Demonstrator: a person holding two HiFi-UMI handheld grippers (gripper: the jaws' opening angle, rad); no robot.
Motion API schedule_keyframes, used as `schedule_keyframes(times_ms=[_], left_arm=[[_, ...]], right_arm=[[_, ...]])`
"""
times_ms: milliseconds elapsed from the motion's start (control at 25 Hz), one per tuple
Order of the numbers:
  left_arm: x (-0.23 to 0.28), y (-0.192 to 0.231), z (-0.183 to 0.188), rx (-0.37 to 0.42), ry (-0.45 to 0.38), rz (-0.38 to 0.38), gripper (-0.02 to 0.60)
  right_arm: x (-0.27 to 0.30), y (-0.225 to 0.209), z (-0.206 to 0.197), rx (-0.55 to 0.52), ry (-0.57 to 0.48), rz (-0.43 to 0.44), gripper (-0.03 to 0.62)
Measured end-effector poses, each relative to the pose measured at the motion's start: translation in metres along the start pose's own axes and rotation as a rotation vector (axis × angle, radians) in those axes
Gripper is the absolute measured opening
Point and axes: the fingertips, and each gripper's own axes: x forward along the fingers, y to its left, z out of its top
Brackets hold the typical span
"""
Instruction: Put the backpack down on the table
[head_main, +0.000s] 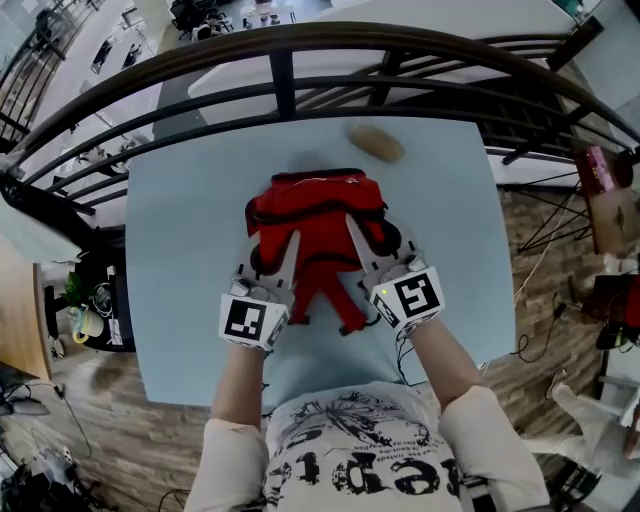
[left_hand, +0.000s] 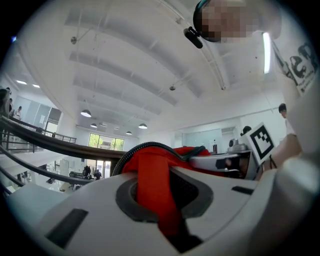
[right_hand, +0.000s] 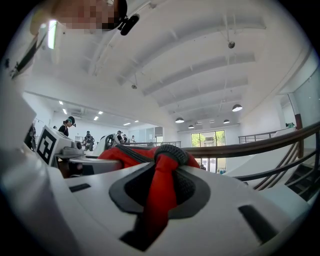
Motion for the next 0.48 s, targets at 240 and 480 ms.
schedule_keyframes(times_ms=[240, 480], left_arm=[[-0.024, -0.024, -0.028, -0.009, 0.059, 0.013, 0.038], [-0.049, -0.047, -0.053, -0.046, 0.098, 0.035, 0.038]], right_arm=[[-0.032, 0.014, -0.028, 0.015, 0.013, 0.012, 0.066], [-0.061, 0.028, -0.052, 0.01, 0.034, 0.037, 0.071]])
